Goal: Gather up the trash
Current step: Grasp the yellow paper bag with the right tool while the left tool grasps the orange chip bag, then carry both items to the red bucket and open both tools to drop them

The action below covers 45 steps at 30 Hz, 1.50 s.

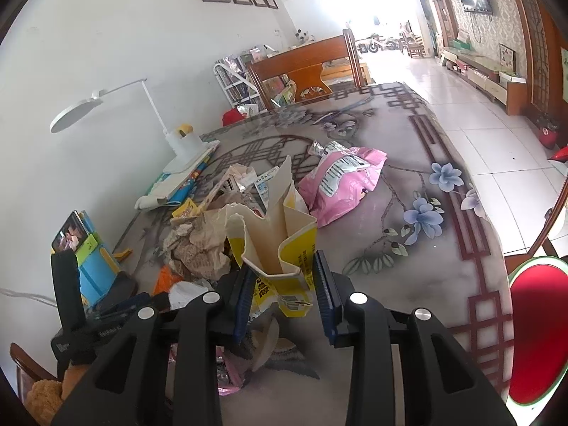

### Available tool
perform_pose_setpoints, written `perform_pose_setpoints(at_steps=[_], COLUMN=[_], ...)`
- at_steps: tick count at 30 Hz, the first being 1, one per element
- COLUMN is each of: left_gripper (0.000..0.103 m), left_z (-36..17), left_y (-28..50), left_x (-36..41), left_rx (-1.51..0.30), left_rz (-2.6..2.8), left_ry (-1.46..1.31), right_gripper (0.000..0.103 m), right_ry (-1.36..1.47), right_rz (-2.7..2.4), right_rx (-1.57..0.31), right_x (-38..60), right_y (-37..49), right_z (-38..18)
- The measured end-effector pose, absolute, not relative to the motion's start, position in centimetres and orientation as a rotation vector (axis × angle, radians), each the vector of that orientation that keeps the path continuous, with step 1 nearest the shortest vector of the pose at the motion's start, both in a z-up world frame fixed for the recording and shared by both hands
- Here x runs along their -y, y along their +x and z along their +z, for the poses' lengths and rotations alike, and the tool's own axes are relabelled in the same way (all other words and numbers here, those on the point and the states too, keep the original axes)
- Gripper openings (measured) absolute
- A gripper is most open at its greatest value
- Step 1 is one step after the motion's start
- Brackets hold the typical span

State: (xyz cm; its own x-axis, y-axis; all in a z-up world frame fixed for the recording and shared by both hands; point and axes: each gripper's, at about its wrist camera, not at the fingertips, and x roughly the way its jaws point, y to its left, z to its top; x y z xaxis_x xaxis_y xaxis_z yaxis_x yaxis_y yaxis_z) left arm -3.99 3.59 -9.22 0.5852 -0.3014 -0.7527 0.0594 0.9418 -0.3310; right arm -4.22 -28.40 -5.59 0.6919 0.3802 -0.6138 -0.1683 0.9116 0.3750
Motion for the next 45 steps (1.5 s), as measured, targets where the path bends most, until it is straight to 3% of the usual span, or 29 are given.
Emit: perform_pose_setpoints(at_steps=[1,2,3,6,15,20,25,32,42,45], left_gripper=[0.08,0.06,0.053,0.048,0.046,0.046,0.046,0.046,0.046,0.052], left_z=[-9.2,-9.0,-8.7,-8.4,-3.7,-0.6,-0.5,-4.5,-10.0,-10.1], left_y=[-4.0,-4.1,-4.2,-4.2,-7.0,-9.2,-9.0,-8.7,-5.7,-6.0], left_x=[-3.8,-3.8,-3.8,-3.5,-3.1,1.6,11.2,27.7,38.7,39.8], left_rx=[-0.919,-0.909,-0.892,-0.881,-0.665,-0.578,-0.65,-0.801,-0.957,-0.951], left_rz=[-0.229,-0.238,-0.247,-0.256,-0.189,-0.336,-0.632,-0.928,-0.989,-1.01], left_ry=[-0.301,-0.306,-0.303,-0.291,-0.191,-0.148,-0.171,-0.112,-0.034,0.008], right_gripper=[0.03,0.03,0.03,0.03,0.029,0.029,0.03,0.03,0.033,0.034], right_ry=[0.299,0.296,0.29,0.279,0.318,0.38,0.521,0.657,0.694,0.709], right_rz=[0.313,0.314,0.315,0.316,0.305,0.186,-0.052,-0.331,-0.487,-0.501], right_rx=[-0.747,-0.744,-0.738,-0.719,-0.672,-0.634,-0.638,-0.673,-0.702,-0.711], right_x=[28.4,28.4,28.3,28.4,31.0,36.3,44.8,53.5,58.8,59.5], right_y=[-4.3,-4.3,-4.4,-4.7,-5.8,-7.3,-9.9,-13.9,-15.3,-15.4], right_z=[-5.6,-5.5,-5.4,-5.1,-4.3,-4.1,-5.3,-8.2,-10.2,-10.5])
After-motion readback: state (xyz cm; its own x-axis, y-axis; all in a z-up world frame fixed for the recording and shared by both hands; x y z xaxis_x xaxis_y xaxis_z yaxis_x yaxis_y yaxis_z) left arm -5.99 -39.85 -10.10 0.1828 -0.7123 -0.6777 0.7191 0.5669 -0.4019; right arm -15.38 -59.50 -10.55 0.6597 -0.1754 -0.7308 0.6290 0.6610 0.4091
